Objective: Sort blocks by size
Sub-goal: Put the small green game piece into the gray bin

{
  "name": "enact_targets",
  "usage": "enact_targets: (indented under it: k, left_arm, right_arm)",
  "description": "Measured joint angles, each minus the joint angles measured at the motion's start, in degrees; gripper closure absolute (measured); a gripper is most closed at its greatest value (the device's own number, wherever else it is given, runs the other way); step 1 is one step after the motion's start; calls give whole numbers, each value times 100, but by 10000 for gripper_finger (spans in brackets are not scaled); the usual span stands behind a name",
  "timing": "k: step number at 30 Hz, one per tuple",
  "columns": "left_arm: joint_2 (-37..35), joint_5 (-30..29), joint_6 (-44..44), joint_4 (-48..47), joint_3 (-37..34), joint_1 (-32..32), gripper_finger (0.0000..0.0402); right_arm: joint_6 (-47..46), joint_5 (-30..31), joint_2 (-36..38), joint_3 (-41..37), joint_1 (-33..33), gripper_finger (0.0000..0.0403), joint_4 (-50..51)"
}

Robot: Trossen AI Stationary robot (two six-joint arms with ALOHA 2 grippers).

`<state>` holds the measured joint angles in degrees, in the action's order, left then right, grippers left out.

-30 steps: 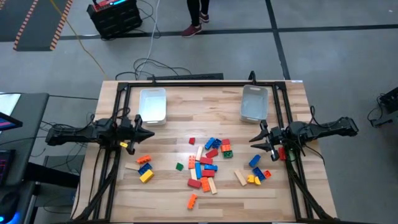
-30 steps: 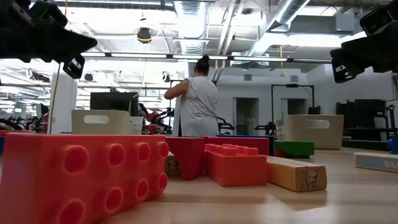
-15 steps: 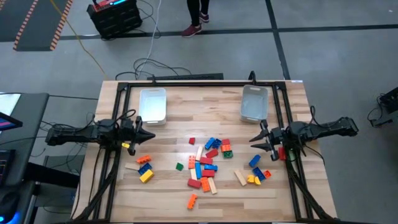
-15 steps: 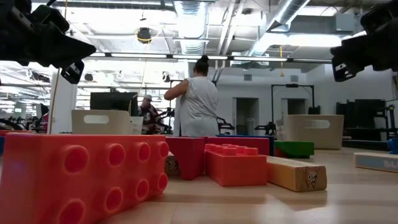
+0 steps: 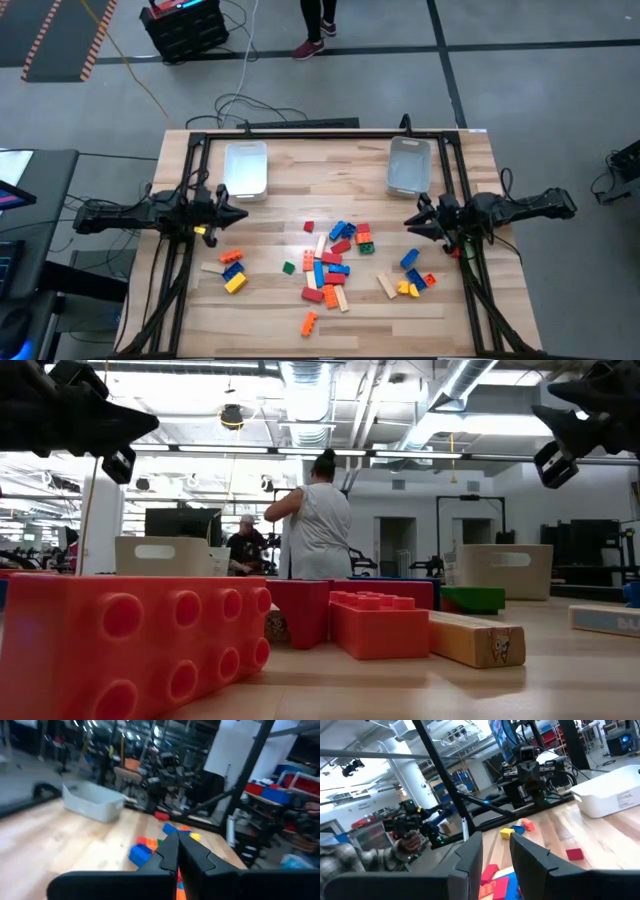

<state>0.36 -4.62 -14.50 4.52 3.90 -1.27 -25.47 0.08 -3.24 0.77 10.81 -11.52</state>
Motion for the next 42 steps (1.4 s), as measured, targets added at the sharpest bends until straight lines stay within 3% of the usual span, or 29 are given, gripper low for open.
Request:
enact_targets:
  k: [7,13,19,24,36,42]
  left_arm:
    - [0,-589,606,45,2,1,339]
    - [0,-627,571,45,5,1,296]
    - [0,-681,1,-392,11,-1,297]
    - [126,-1175,-93,-1366,463,-1,300]
    - [1606,-1225,525,-2163,2087,-1,301]
    - [2645,-1224,907,-2153,2372,-58,297]
  right_arm:
    - [-3,287,-719,9,169,271,-125]
    - [-1,529,-1676,298,278,271,-48]
    - [166,906,-2881,1269,489,271,1016]
    - [477,1319,-4097,2320,699,271,2063]
    - [1057,1366,-6460,4086,876,268,3360]
    - [1229,1364,-7303,4687,913,227,3879]
